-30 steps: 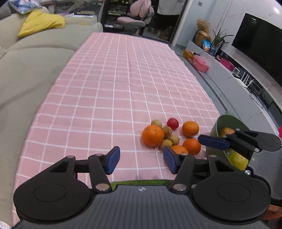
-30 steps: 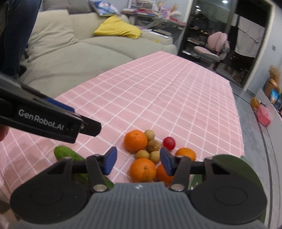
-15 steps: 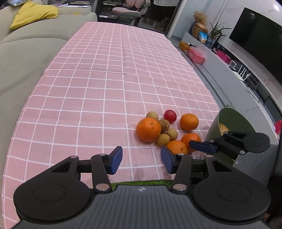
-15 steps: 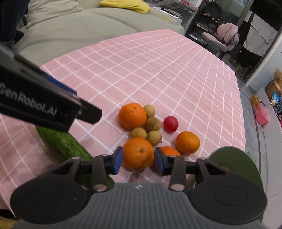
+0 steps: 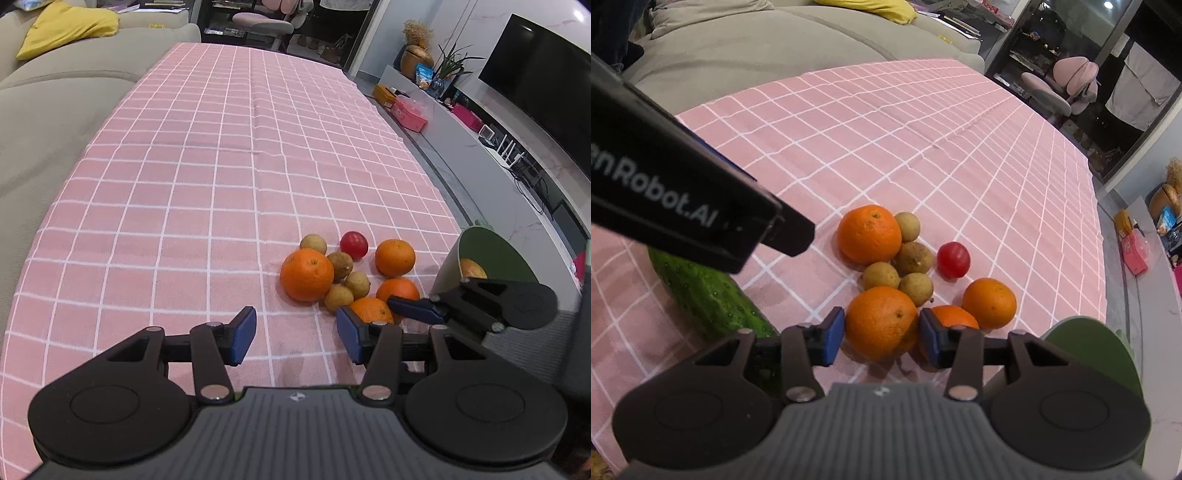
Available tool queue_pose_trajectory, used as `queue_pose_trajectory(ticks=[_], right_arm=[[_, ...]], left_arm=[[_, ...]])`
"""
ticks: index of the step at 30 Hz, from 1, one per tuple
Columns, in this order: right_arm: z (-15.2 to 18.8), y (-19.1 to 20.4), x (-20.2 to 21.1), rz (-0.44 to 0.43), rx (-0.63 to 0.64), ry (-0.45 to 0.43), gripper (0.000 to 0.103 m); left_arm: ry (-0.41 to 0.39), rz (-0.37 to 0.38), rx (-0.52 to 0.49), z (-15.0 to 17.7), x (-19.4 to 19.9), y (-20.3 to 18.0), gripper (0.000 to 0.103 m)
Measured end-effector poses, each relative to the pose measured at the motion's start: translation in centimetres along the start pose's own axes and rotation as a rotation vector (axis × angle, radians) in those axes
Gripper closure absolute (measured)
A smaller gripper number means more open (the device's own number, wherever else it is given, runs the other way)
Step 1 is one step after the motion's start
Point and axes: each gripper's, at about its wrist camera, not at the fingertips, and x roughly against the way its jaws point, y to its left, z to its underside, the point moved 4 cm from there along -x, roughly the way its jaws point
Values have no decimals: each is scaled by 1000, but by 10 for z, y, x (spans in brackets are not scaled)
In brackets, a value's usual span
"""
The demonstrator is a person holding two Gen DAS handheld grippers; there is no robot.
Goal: Organize fruits
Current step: 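Grasp an orange with the right tool and lift it toward the colander, then release the orange into the colander with the right tool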
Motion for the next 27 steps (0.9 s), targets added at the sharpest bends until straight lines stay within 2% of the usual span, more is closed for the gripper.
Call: queue_pose_trajectory(ticks=[6, 10, 14, 18, 21, 27], right_arm=[[-5, -19, 42, 8, -29, -94, 63], [-7, -44, 75, 28, -120, -164, 63], [3, -78, 94, 60, -249, -186, 63], [27, -114, 96, 122, -361, -152, 63], [49, -140, 88, 165, -443, -93, 63], [79, -167, 65, 192, -544, -1, 63]], left_arm=[[0, -30, -43, -15, -6, -4, 44], [10, -26, -41, -23, -15, -9, 44], [27, -32, -34, -25, -29, -13, 44], [57, -36, -29, -25, -47, -15, 44], [77, -45, -42, -28, -58, -19, 44], [87, -85, -48, -29, -71, -23, 44]])
